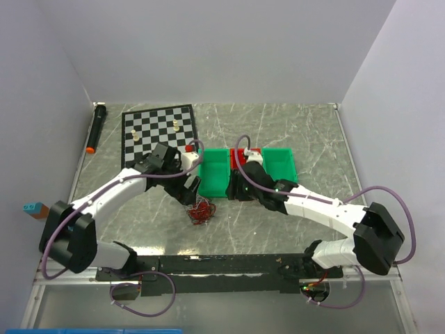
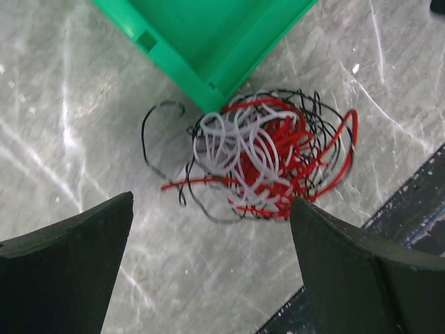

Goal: Untangle the cables

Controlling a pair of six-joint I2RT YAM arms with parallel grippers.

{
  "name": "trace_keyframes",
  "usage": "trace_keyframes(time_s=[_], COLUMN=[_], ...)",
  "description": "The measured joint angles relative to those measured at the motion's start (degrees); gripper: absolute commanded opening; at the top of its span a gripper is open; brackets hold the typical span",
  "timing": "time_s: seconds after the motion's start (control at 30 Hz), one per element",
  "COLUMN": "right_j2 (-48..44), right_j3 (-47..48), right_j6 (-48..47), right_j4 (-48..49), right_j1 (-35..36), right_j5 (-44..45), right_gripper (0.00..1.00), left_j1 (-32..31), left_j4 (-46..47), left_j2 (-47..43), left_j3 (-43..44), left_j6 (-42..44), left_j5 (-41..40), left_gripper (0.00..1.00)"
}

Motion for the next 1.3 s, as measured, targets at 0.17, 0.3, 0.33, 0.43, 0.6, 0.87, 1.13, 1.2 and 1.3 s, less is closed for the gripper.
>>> trace_keyframes(time_s=[0.17, 0.3, 0.33, 0.43, 0.6, 0.87, 1.13, 1.2, 1.3], right_j2=[-1.73, -2.82, -2.89, -2.86, -2.38, 2.25, 8.39, 9.29, 9.81], right_j3=[-5.70, -7.93, -8.15, -8.26, -8.26, -8.00, -3.54, -2.67, -2.25], right_j6=[0.02, 0.00, 0.00, -0.04, 0.26, 1.09, 0.98, 0.83, 0.33], right_j4=[2.25, 5.35, 6.51, 9.70, 14.78, 20.87, 21.38, 21.27, 20.33], right_j1=[0.55, 1.22, 1.42, 1.79, 1.88, 3.19, 6.14, 6.97, 8.02], right_j5=[-2.69, -5.57, -6.45, -9.57, -15.08, -21.57, -23.28, -23.12, -22.43], right_gripper=[0.57, 0.57, 0.57, 0.59, 0.59, 0.53, 0.37, 0.27, 0.12], left_j1=[-0.92, -0.92, -0.92, -0.92, -0.92, -0.92, -0.92, -0.92, -0.92], left_j4=[2.73, 4.37, 4.63, 5.35, 5.40, 5.40, 0.02, -2.23, -5.57], left_j2=[3.54, 6.01, 6.47, 7.48, 8.85, 9.49, 4.50, 1.79, -2.82], left_j3=[0.50, 2.56, 2.89, 3.39, 3.39, 2.82, 4.94, 6.67, 8.83], left_j6=[0.17, 1.46, 1.57, 2.10, 3.21, 4.44, 4.44, 4.44, 4.44], left_j5=[-0.26, -0.33, -0.33, -0.13, 0.28, -0.79, -0.20, 0.68, 1.79], left_gripper=[0.76, 0.59, 0.53, 0.22, 0.09, 0.01, 0.01, 0.01, 0.01])
